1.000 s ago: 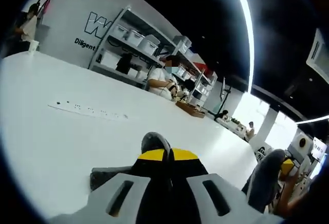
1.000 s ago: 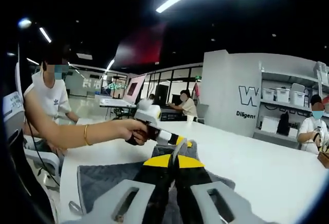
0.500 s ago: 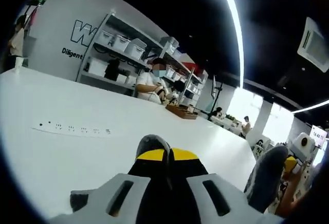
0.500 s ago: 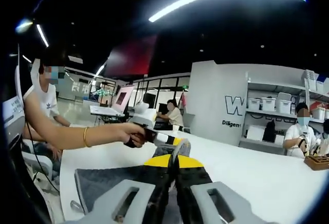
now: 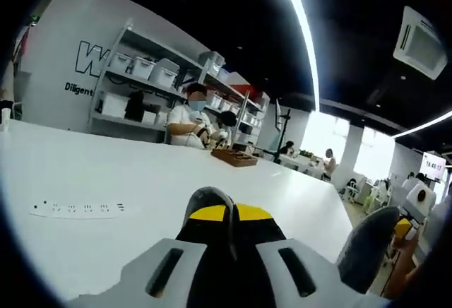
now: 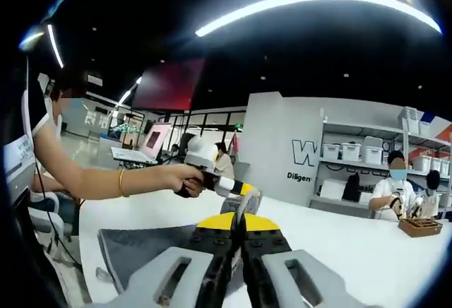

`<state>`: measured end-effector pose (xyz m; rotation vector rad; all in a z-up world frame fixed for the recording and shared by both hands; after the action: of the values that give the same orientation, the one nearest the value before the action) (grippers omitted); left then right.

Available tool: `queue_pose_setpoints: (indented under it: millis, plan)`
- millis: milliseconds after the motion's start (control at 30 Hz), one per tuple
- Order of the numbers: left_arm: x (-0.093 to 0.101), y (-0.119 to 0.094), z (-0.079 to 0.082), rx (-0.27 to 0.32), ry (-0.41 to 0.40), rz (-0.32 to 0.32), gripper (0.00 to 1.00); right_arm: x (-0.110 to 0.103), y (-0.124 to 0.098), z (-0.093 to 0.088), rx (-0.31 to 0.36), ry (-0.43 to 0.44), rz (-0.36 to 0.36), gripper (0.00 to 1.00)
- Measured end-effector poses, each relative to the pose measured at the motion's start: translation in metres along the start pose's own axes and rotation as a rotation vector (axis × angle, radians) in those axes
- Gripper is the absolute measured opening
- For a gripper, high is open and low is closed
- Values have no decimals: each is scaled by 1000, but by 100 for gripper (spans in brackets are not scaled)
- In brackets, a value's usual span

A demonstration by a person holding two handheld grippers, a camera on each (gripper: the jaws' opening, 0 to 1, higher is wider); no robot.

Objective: Open the folded towel by lifting each exposed corner and separating the folded layers until the towel lies flat within the target outline without major curled edges

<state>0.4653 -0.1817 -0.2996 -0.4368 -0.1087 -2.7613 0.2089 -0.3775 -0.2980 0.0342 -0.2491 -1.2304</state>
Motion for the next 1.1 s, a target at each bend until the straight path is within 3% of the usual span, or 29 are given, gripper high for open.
queue_pose_setpoints:
  millis: [567, 1100]
  plan:
    - [30, 65, 3, -9, 26, -103, 2, 29, -43, -2, 0, 18, -116, 0]
    - [53, 130, -19, -45, 22, -160, 2, 52, -84, -15, -41, 38, -218, 0]
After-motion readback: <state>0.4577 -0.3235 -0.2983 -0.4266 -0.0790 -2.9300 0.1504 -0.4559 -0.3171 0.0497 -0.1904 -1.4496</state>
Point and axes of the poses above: the point that each gripper's makers call its tool centre point, and the gripper's own axes: y roughly forward along the fingers, x roughly to its right, z roughly out of its top, the point moved 9 cm from there along -y, roughly backward along the fingers, and after that the axes turned 14 degrees about -z, right-handed, at the moved point
